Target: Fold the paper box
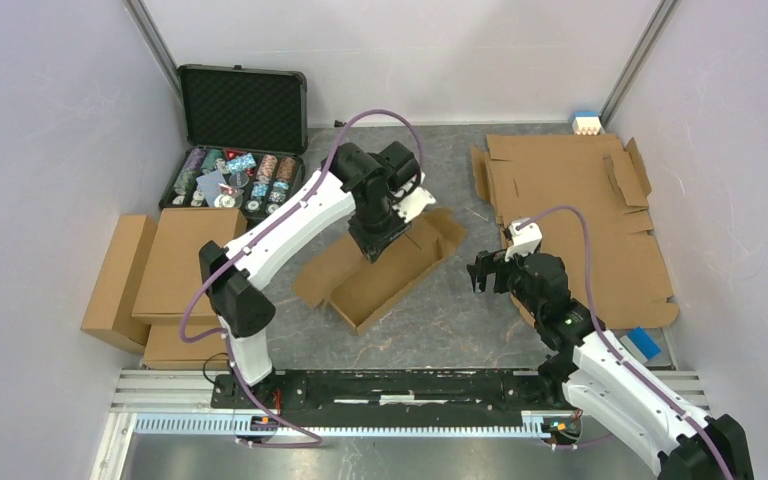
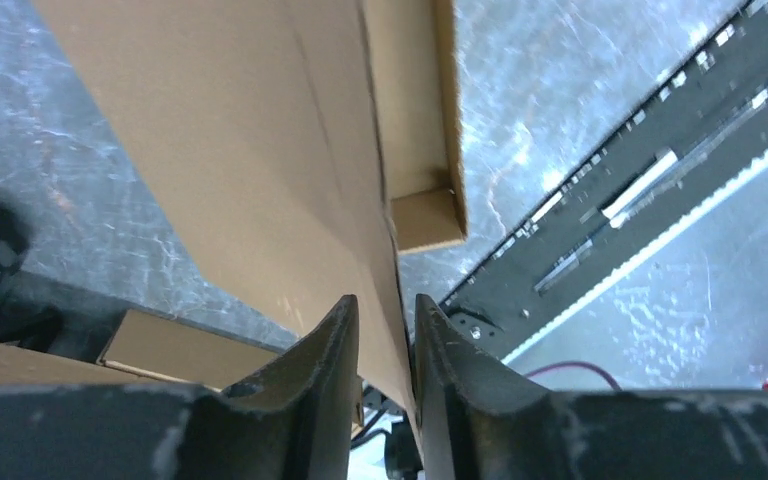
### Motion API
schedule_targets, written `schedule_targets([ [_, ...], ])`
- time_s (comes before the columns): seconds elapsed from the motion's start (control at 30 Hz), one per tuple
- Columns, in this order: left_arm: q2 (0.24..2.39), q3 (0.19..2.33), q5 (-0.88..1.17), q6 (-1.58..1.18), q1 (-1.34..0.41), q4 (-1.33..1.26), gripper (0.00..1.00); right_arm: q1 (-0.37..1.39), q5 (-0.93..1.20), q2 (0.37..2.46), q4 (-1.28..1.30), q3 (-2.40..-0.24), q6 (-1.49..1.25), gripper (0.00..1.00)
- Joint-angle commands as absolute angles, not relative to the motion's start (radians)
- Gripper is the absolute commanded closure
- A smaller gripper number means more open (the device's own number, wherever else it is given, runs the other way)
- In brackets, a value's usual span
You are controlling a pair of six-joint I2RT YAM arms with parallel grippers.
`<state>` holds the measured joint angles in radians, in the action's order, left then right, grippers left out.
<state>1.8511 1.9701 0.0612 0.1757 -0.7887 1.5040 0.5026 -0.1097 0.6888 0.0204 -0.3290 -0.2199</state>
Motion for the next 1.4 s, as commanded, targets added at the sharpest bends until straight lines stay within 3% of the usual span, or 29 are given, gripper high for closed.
schedule_targets([
  [0.0, 1.801, 1.934, 0.078, 0.218, -0.833, 1.545, 0.62, 0.502, -0.128, 0.686, -0.041, -0.32, -0.22, 0.02],
  [0.13, 1.811, 1.998, -0.212, 0.189, -0.835, 1.539, 0.58, 0.501, -0.1, 0.699, -0.067, -0.309, -0.225, 0.02],
  [0.27, 1.833, 2.041, -0.302, 0.194, -0.834, 1.514, 0.79, 0.502, -0.057, 0.729, -0.091, -0.308, -0.24, 0.02],
  [0.4, 1.839, 2.078, -0.393, 0.187, -0.835, 1.511, 0.93, 0.502, 0.08, 0.773, -0.166, -0.304, -0.238, 0.02],
  [0.57, 1.802, 2.085, -0.364, 0.205, -0.834, 1.47, 0.94, 0.532, 0.195, 0.882, -0.298, -0.334, -0.277, 0.11],
  [0.67, 1.777, 2.082, -0.311, 0.218, -0.834, 1.45, 0.94, 0.595, 0.198, 0.967, -0.383, -0.365, -0.287, 0.22],
  [0.77, 1.756, 2.069, -0.235, 0.225, -0.834, 1.425, 0.93, 0.65, 0.194, 1.061, -0.475, -0.404, -0.3, 0.43],
  [0.9, 1.743, 2.059, -0.119, 0.218, -0.834, 1.425, 0.97, 0.697, 0.168, 1.191, -0.561, -0.472, -0.308, 0.91],
  [1.03, 1.72, 2.025, -0.012, 0.216, -0.836, 1.425, 0.98, 0.716, 0.12, 1.244, -0.583, -0.489, -0.305, 0.96],
  [1.37, 1.611, 2.008, 0.191, 0.186, -0.838, 1.357, 0.98, 0.75, 0.083, 1.211, -0.536, -0.422, -0.264, 0.98],
])
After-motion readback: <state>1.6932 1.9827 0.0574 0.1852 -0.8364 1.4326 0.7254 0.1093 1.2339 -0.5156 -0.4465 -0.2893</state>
